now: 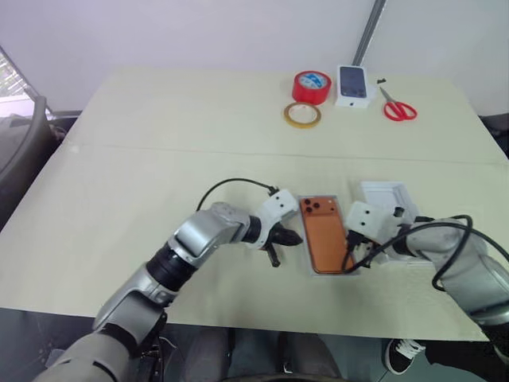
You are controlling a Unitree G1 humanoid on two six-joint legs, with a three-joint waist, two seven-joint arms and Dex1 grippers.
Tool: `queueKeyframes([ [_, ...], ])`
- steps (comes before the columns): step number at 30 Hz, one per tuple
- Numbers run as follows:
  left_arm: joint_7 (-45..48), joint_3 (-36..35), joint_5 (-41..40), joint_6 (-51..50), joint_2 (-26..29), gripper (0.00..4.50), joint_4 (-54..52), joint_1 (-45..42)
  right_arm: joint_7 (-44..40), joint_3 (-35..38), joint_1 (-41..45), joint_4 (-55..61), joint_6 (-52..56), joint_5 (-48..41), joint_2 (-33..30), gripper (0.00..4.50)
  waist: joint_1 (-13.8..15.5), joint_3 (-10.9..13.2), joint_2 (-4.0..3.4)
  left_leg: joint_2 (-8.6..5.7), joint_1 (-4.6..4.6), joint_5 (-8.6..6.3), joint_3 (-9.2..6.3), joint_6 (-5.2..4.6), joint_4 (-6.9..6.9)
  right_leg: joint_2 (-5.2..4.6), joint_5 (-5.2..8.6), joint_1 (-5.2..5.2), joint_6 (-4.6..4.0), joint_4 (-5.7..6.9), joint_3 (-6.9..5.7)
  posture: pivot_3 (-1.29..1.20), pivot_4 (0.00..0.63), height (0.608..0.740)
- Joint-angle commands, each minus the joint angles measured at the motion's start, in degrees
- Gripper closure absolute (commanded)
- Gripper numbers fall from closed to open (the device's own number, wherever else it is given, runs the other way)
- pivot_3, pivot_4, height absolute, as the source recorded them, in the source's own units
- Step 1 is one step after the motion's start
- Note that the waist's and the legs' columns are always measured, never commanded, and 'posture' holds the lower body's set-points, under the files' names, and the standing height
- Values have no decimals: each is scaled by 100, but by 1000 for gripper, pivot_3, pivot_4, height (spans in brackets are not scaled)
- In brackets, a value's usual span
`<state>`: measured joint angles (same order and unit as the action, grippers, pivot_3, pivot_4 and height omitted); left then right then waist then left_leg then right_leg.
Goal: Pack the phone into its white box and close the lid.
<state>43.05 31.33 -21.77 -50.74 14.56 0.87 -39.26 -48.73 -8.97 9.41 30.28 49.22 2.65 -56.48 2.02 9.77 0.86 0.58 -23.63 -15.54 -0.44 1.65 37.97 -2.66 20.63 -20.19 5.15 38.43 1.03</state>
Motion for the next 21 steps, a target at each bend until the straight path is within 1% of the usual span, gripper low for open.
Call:
queueKeyframes([
  [1,116,-52,71,66,-143,4406,-15,-102,-1,259,-106,178,-154,-75,-123,4500,5,0,0,0,0,0,0,0,1,0,0,0,0,0,0,0,150,736],
  [4,60,-317,86,7,-65,4406,-15,-47,-154,645,-185,217,-41,-339,-202,4500,4,1,-1,0,0,0,0,0,1,0,0,0,0,0,0,0,150,736],
  [5,43,-445,78,-6,7,4500,-34,-17,-256,859,-215,284,79,-509,-227,3973,-2,1,-2,0,0,0,0,0,1,0,0,0,0,0,0,0,150,736],
  [7,10,-711,77,47,183,4500,-96,63,-390,1320,-192,417,469,-853,-198,3223,-15,3,-5,1,0,0,0,0,1,0,0,-1,1,2,0,0,150,736],
  [9,10,-995,74,152,411,4500,-231,200,-347,1653,46,416,1469,-1127,-170,2234,-82,3,-5,6,0,0,0,0,1,5,0,-3,1,6,0,0,150,736],
  [11,49,-1216,64,342,589,4500,-411,364,-293,1817,248,342,2032,-1365,-131,1258,-147,3,-6,9,0,1,-1,1,-1,5,0,-4,0,10,0,0,150,736],
  [13,96,-1450,48,630,750,4500,-642,586,-213,1844,447,223,2417,-1558,-33,1258,-161,3,-8,10,1,1,0,1,-4,5,0,-7,0,10,1,0,150,736],
  [14,144,-1589,-16,821,745,4500,-715,701,-153,1838,539,157,2582,-1631,17,1258,-154,3,-8,10,1,1,0,1,-5,4,0,-8,0,10,1,0,150,736],
  [16,408,-1797,11,1591,927,4500,-1017,1089,140,1742,814,-193,2892,-1669,276,1258,-164,3,-7,10,1,1,0,1,-5,3,0,-8,0,10,2,0,150,736],
  [19,1031,-1838,126,2476,1428,4500,-1488,1622,522,1630,1227,-653,3328,-1727,720,1258,-165,4,-13,10,1,1,4,2,-6,-1,0,-10,0,9,4,0,150,736],
  [21,1389,-1789,189,2889,1738,4500,-1687,1852,740,1575,1457,-896,3522,-1752,935,1258,-175,5,-20,10,1,1,7,2,-9,-2,0,-13,-1,9,6,0,150,736],
])
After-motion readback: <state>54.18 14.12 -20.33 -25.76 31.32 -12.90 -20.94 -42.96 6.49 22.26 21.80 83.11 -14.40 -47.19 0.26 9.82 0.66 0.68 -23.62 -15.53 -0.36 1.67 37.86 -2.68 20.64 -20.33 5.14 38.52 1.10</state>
